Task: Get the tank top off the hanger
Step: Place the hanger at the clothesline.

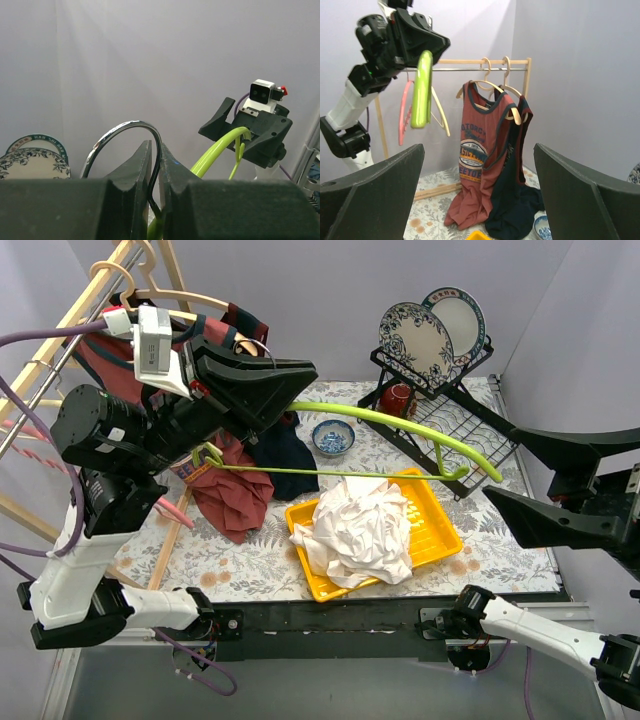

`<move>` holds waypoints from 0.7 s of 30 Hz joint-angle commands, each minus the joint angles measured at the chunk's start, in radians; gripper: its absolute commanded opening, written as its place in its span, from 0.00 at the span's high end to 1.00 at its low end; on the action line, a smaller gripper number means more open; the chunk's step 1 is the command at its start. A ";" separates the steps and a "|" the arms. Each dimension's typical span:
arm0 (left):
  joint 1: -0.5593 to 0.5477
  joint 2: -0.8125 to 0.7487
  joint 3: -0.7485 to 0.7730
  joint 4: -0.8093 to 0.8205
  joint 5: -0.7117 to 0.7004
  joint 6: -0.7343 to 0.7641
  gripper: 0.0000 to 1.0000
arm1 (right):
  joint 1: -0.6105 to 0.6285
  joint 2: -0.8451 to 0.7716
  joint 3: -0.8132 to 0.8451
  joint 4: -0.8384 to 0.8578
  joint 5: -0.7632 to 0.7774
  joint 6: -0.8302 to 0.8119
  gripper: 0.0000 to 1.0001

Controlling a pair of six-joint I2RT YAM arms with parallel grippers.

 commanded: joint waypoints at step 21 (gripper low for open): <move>-0.003 0.124 0.020 -0.036 0.042 0.220 1.00 | -0.001 0.128 0.132 -0.106 0.048 -0.091 0.02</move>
